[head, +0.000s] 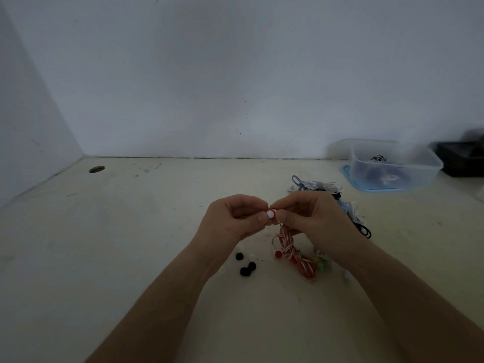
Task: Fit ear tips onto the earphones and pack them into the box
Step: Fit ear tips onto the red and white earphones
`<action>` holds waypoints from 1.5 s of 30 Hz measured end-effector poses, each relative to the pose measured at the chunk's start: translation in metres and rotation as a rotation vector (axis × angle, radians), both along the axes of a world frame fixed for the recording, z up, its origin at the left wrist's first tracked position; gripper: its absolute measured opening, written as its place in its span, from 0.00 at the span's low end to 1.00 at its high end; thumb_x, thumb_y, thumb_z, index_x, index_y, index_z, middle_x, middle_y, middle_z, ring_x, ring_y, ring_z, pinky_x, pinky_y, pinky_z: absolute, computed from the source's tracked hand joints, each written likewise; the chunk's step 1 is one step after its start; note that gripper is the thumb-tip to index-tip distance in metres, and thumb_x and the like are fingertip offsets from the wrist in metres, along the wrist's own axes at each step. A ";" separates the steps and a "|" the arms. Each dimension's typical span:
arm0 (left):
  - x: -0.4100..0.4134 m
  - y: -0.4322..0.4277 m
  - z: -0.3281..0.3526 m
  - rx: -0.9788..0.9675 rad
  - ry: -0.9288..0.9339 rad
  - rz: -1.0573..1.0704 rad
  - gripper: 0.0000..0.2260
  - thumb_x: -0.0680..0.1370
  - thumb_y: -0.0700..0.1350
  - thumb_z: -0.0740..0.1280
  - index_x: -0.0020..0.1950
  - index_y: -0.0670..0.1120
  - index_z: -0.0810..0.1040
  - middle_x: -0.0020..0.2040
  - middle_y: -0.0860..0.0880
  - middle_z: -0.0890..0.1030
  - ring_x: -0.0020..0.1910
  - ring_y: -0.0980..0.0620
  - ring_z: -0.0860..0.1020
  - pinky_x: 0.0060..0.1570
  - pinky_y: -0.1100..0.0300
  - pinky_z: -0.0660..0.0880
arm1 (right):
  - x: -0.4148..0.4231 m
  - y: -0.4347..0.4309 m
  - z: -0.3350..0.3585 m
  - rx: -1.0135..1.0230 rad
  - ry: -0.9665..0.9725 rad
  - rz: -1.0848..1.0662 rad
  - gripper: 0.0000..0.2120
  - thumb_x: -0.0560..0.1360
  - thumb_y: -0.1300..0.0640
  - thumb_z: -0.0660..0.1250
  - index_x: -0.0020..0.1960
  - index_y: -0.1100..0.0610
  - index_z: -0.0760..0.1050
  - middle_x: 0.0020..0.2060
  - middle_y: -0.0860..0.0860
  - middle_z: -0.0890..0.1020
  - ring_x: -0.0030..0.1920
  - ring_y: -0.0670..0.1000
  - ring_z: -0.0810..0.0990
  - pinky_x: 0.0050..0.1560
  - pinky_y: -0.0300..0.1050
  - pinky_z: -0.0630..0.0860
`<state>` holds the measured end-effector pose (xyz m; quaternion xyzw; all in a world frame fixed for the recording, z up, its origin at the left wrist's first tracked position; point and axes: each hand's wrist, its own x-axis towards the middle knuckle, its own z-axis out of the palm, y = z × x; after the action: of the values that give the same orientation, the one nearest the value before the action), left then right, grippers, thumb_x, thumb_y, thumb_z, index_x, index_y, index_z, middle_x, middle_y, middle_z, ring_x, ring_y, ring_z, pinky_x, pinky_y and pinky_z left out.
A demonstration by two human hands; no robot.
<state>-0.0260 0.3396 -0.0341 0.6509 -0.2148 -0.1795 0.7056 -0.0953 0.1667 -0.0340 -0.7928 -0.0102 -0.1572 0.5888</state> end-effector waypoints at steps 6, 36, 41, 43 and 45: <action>-0.001 0.000 -0.001 0.029 -0.078 0.013 0.06 0.72 0.36 0.75 0.48 0.40 0.83 0.43 0.42 0.86 0.44 0.47 0.85 0.46 0.60 0.80 | 0.001 -0.001 0.000 -0.034 -0.030 -0.010 0.03 0.73 0.61 0.74 0.46 0.56 0.85 0.36 0.52 0.86 0.36 0.52 0.84 0.39 0.41 0.82; -0.007 -0.006 0.000 0.457 -0.429 -0.015 0.10 0.74 0.45 0.75 0.53 0.52 0.80 0.41 0.53 0.86 0.40 0.58 0.84 0.43 0.66 0.80 | 0.004 -0.011 0.007 0.565 0.127 -0.035 0.10 0.78 0.64 0.62 0.47 0.62 0.83 0.32 0.53 0.76 0.35 0.51 0.74 0.38 0.47 0.74; -0.011 -0.003 0.011 0.172 -0.171 -0.011 0.08 0.74 0.38 0.74 0.51 0.42 0.79 0.43 0.45 0.86 0.40 0.49 0.84 0.40 0.61 0.80 | 0.004 -0.010 0.010 0.605 0.145 -0.035 0.18 0.79 0.63 0.57 0.40 0.60 0.84 0.30 0.52 0.72 0.31 0.47 0.71 0.35 0.42 0.70; -0.011 -0.002 0.010 0.098 -0.101 -0.021 0.08 0.73 0.37 0.74 0.50 0.41 0.80 0.45 0.44 0.86 0.41 0.49 0.84 0.43 0.61 0.80 | 0.005 -0.008 0.010 0.667 0.170 -0.053 0.19 0.80 0.62 0.57 0.36 0.60 0.81 0.30 0.52 0.70 0.30 0.48 0.68 0.33 0.42 0.66; -0.010 -0.002 0.010 0.027 -0.034 -0.045 0.09 0.70 0.38 0.75 0.49 0.41 0.82 0.47 0.43 0.86 0.45 0.49 0.84 0.48 0.60 0.80 | 0.003 -0.007 0.011 0.654 0.238 -0.041 0.17 0.82 0.58 0.57 0.37 0.59 0.75 0.30 0.51 0.67 0.29 0.48 0.64 0.30 0.41 0.64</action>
<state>-0.0361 0.3378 -0.0246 0.6583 -0.2391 -0.1871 0.6888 -0.0919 0.1593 -0.0231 -0.5749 0.1256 -0.0704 0.8055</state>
